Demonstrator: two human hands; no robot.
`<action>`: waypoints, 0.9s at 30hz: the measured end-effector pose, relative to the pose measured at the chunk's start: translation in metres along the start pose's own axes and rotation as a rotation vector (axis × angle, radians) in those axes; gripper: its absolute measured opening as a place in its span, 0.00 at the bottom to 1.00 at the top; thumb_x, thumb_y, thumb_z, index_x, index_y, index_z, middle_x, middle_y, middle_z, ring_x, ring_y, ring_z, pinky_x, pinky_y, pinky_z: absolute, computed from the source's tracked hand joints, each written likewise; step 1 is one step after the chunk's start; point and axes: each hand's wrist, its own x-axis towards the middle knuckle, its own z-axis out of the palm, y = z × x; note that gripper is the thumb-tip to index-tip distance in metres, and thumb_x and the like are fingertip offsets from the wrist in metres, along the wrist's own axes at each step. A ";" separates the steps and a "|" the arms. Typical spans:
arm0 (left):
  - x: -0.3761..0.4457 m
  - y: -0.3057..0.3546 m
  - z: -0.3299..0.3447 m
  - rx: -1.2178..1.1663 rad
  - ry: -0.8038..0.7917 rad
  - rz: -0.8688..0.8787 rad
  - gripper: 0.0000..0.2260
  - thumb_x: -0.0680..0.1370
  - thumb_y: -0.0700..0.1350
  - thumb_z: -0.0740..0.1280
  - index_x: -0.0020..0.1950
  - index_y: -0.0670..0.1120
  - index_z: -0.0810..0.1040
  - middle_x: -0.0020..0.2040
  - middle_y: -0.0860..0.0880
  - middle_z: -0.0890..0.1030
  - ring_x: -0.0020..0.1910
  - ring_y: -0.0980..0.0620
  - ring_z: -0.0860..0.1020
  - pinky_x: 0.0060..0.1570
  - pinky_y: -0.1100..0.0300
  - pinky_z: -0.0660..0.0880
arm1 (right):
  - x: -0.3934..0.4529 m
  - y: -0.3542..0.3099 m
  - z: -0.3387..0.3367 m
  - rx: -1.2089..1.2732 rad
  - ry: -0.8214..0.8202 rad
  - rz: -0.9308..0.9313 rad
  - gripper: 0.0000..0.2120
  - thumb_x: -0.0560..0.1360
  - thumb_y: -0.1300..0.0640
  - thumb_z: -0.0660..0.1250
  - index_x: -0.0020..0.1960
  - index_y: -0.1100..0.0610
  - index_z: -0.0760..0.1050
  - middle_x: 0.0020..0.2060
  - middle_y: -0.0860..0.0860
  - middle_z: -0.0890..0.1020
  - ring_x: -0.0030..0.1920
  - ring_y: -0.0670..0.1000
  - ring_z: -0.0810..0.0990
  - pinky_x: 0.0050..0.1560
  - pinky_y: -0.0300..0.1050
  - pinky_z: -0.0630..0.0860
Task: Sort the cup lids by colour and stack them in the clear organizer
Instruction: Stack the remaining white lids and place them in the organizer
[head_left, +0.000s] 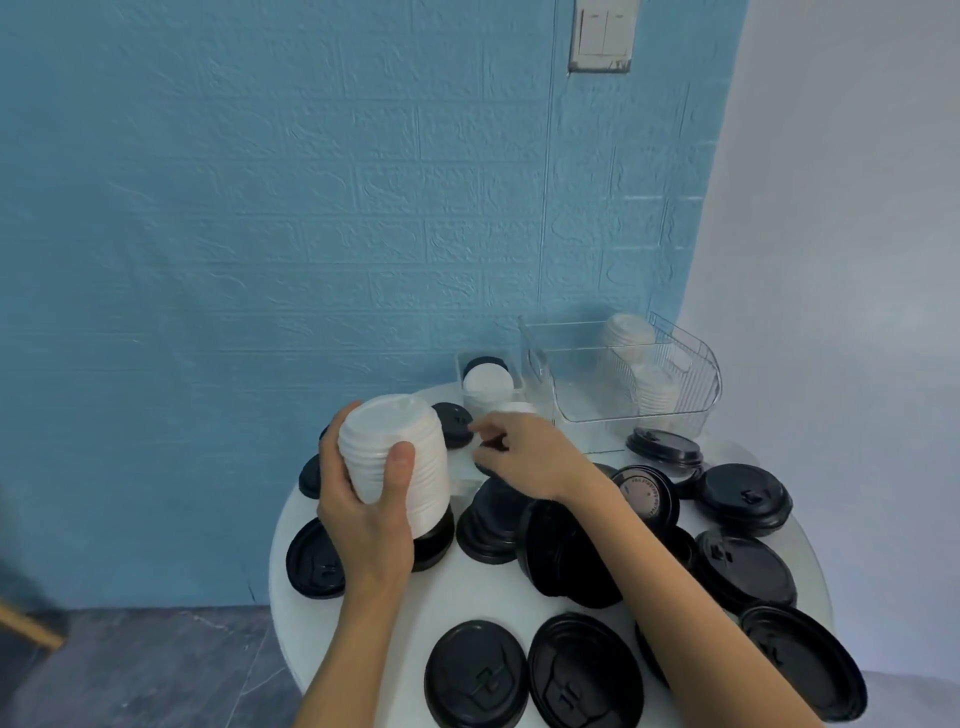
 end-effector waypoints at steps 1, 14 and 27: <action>0.000 -0.001 0.000 0.010 -0.004 0.000 0.31 0.71 0.63 0.68 0.70 0.49 0.74 0.62 0.56 0.80 0.61 0.58 0.78 0.56 0.69 0.73 | 0.004 0.000 0.002 -0.100 -0.094 0.007 0.23 0.79 0.53 0.67 0.73 0.52 0.72 0.66 0.51 0.79 0.65 0.52 0.77 0.67 0.46 0.71; -0.005 0.000 0.005 0.062 -0.060 -0.006 0.31 0.70 0.63 0.69 0.70 0.51 0.75 0.62 0.62 0.80 0.62 0.61 0.77 0.58 0.70 0.72 | 0.027 -0.017 0.024 -0.471 -0.356 -0.118 0.05 0.79 0.53 0.62 0.47 0.54 0.71 0.54 0.57 0.81 0.52 0.60 0.78 0.55 0.52 0.78; -0.012 0.002 0.009 0.032 -0.149 -0.045 0.31 0.68 0.64 0.71 0.69 0.55 0.75 0.63 0.60 0.80 0.63 0.58 0.78 0.58 0.67 0.73 | 0.012 -0.006 -0.030 0.366 0.046 -0.063 0.07 0.70 0.48 0.60 0.37 0.50 0.71 0.36 0.48 0.76 0.41 0.51 0.73 0.50 0.55 0.73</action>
